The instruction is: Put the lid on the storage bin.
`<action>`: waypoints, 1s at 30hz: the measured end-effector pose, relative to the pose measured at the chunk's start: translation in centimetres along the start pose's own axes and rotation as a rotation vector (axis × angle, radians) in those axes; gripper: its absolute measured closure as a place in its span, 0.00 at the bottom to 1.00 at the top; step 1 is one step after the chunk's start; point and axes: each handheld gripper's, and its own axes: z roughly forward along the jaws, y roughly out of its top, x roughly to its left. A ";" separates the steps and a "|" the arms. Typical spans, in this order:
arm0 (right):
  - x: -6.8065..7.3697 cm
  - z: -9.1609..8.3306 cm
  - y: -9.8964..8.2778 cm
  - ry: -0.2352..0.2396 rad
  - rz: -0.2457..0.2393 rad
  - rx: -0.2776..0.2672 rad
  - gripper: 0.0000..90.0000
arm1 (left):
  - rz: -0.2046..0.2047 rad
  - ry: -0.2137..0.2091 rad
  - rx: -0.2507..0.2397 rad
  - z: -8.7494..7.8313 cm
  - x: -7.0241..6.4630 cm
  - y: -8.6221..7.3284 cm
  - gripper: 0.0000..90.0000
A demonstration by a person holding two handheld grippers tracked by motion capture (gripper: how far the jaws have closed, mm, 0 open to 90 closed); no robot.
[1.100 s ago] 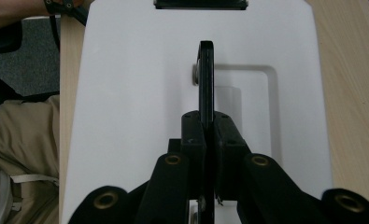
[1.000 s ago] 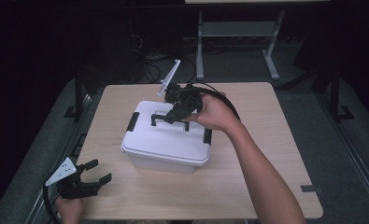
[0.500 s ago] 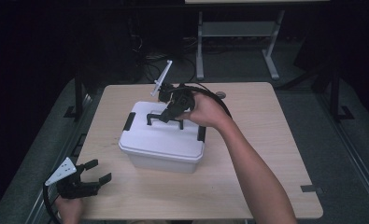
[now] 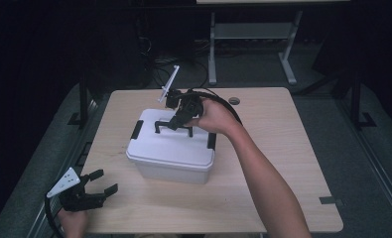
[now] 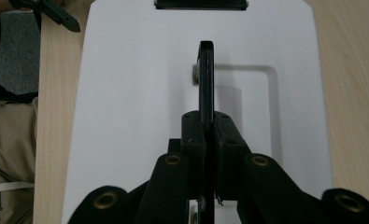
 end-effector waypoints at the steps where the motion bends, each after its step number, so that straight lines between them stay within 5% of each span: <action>1: 0.0 0.1 0.0 0.002 0.003 0.004 0.94 | 0.000 0.000 -0.002 0.0 0.0 0.0 0.14; 30: -0.4 1.5 -0.4 0.011 0.015 -0.011 0.92 | -0.006 0.001 -0.009 -0.3 0.1 -0.1 0.15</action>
